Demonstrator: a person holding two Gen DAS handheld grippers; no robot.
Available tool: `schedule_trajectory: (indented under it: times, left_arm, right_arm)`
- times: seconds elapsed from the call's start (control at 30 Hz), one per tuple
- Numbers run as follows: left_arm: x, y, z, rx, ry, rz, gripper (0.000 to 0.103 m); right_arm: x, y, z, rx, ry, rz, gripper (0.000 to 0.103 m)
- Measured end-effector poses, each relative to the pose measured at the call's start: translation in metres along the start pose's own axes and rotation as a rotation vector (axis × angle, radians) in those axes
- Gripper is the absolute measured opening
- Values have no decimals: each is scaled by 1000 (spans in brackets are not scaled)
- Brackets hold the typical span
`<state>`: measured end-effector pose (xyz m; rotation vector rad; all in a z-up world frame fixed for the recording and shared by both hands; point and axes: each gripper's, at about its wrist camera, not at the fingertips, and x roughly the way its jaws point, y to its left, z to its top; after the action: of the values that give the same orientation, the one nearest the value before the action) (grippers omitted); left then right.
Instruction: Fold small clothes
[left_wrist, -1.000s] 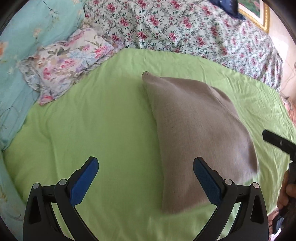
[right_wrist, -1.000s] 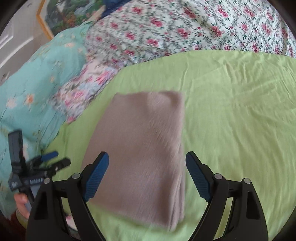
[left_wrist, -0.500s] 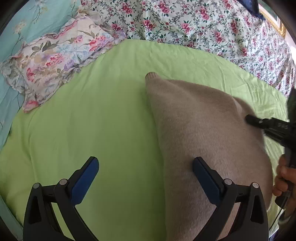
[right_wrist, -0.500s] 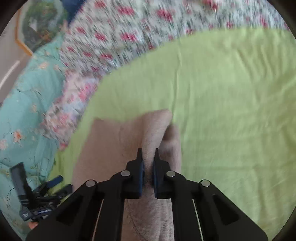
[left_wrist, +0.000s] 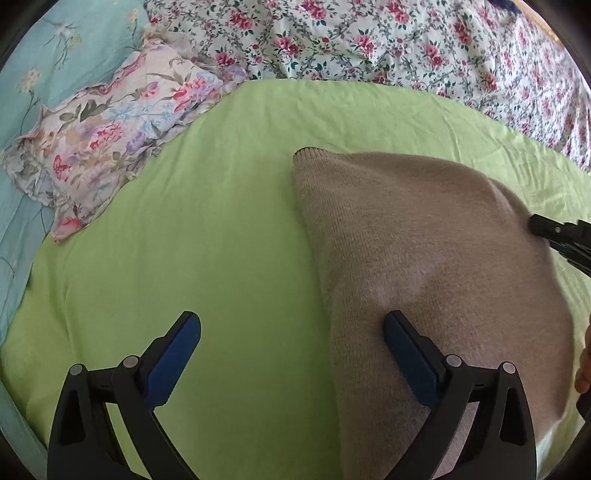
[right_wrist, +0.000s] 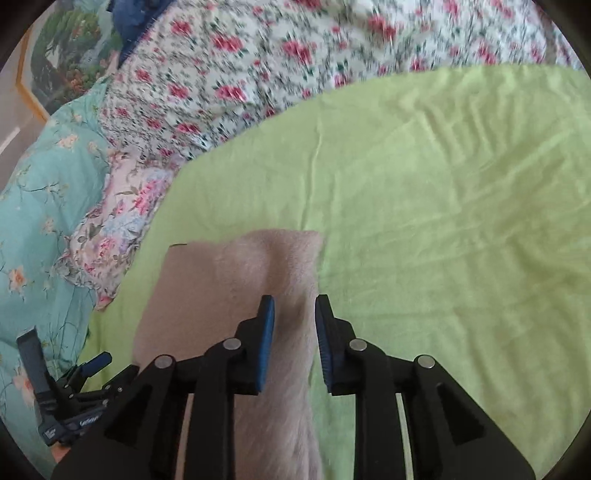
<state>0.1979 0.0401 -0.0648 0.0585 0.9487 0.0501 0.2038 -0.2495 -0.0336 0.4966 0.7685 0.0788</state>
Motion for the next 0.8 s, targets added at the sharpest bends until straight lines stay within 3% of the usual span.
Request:
schedule_trajectory:
  times: [0.07,0.17,0.27,0.43,0.7,0.8]
  left_arm:
    - [-9,2,-4,-14,-4,-11,97]
    - [-26,6,-16,-30,-17,-62,97]
    - [-28,0,-31,-14,3,-93,97]
    - [-22,-7,-40,0,0,-85,100]
    - [-45,-2,-48,4,-2,-73,99]
    - [-56,-1,-59,11,1,-70,99]
  right_arm:
    - [-20,17,-13,-37,-9,48,24]
    - [-27,36,-41,-97,50,108,25]
    - [-10,35,-66,-140,125,38,24]
    - [-5,20,-69,-99,118,49,21]
    - [-43,33,-74,-133,88,13,25]
    - [-59,38,-82,-149,78,18,31]
